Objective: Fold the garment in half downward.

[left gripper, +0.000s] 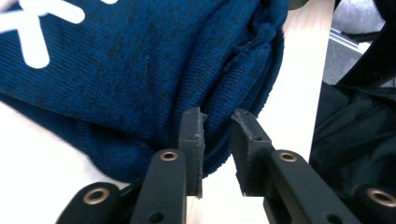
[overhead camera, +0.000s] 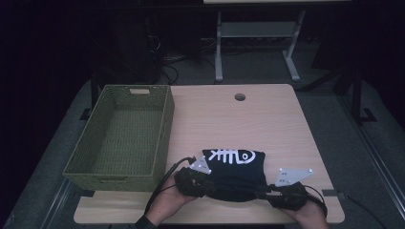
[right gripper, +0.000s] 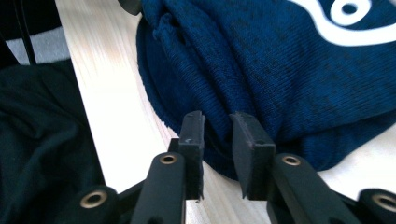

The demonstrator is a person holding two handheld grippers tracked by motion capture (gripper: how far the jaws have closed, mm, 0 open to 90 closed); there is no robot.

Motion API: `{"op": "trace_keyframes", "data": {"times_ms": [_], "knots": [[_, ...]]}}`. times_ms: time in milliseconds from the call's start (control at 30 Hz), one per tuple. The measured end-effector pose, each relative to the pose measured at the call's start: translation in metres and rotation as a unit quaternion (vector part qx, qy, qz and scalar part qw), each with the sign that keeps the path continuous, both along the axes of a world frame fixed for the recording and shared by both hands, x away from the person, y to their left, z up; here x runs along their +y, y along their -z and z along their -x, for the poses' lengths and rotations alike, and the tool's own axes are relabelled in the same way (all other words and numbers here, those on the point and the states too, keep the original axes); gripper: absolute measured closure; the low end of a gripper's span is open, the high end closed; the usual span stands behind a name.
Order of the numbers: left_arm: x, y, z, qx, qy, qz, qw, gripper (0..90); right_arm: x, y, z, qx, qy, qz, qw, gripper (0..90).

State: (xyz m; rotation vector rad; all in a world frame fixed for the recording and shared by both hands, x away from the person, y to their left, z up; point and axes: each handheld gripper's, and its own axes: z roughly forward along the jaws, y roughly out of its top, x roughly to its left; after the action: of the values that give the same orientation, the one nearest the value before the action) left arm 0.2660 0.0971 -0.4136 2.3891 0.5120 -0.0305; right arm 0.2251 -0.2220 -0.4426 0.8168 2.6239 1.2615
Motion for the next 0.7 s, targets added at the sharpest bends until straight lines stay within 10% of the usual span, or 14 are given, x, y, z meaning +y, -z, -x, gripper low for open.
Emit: {"op": "trace_keyframes", "data": {"times_ms": [333, 700], "knots": [[0.014, -0.034, -0.007, -0.022, -0.037, 0.042, 0.9982, 78.9, -0.017, -0.032, -0.006, -0.028, 0.026, -0.037, 0.9986, 74.3], [-0.004, -0.024, -0.058, -0.021, -0.088, 0.024, 0.9956, 89.8, 0.003, -0.022, -0.034, -0.013, 0.005, -0.008, 0.9999, 89.0]]}}
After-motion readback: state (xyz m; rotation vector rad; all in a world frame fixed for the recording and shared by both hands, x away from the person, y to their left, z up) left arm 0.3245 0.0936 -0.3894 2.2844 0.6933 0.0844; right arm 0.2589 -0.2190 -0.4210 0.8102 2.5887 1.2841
